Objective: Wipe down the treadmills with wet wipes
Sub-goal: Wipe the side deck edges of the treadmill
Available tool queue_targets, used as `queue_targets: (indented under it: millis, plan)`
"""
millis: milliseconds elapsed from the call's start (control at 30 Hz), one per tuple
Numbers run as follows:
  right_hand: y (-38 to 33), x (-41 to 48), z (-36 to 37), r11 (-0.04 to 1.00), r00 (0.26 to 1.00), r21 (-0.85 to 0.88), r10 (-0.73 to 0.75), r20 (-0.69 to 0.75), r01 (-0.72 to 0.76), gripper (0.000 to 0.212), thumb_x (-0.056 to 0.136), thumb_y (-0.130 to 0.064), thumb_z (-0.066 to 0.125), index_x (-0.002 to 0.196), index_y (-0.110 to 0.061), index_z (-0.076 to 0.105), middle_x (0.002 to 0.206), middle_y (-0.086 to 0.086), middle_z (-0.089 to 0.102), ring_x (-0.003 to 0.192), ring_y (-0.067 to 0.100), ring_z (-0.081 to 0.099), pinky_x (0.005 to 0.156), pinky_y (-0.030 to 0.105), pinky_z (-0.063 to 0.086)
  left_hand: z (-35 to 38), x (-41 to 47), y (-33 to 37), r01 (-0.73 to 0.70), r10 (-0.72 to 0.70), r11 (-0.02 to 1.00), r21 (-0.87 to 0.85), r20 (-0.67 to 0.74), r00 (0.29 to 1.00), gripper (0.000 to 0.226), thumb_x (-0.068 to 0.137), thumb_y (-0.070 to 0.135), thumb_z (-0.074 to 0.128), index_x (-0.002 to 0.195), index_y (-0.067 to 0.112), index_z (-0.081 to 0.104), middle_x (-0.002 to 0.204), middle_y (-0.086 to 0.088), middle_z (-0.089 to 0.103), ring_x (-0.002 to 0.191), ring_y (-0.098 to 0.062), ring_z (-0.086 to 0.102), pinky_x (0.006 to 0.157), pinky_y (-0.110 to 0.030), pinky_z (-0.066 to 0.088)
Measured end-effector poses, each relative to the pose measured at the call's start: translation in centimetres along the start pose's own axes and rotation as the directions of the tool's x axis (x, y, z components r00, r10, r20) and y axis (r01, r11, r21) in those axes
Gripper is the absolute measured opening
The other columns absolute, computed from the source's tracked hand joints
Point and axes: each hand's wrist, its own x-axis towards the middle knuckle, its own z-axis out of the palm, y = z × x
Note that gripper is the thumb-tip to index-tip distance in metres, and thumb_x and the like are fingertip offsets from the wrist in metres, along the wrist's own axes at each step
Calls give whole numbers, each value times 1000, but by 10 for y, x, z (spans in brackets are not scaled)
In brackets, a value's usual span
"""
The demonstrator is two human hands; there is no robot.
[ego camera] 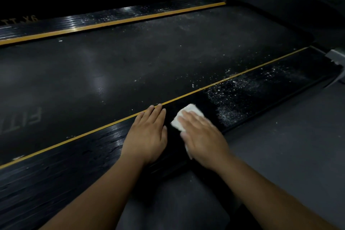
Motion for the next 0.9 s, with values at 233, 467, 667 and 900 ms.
queue_targets:
  millis: [233, 467, 667, 900]
  plan:
    - [-10, 37, -7, 999, 994, -7, 34, 103, -33, 50, 109, -32, 32, 158, -25, 28, 167, -4, 18, 155, 15, 9, 124, 36, 5, -2, -5, 0, 18, -19, 1000, -14, -30, 999, 75, 94, 48, 6, 159, 19, 29, 168, 1, 17, 156, -17, 9, 124, -33, -1]
    - [-4, 21, 1, 993, 990, -79, 81, -117, -91, 52, 92, -36, 51, 139, -15, 55, 155, 13, 41, 147, 34, 30, 120, 55, 20, -10, -44, -14, 92, -87, 991, 97, -51, 995, 65, 98, 44, 21, 153, 17, 42, 165, -5, 28, 154, -28, 21, 125, -50, 12]
    - [-43, 30, 5, 991, 983, 72, -98, -157, 111, 8, 91, -12, 66, 86, -17, 68, 153, 12, 44, 148, 31, 28, 123, 51, 13, -32, -90, -40, 247, -230, 954, 172, -113, 967, 65, 98, 46, 24, 152, 17, 45, 164, -5, 30, 154, -29, 21, 124, -52, 9]
    - [-179, 42, 8, 854, 855, 151, -454, -252, 498, 8, 92, -13, 68, 87, -20, 67, 163, 10, 26, 153, 32, 16, 123, 50, 8, -100, -176, -72, 461, -395, 864, 203, -295, 870, 63, 98, 46, 30, 151, 17, 46, 165, -5, 29, 153, -30, 22, 122, -54, 10]
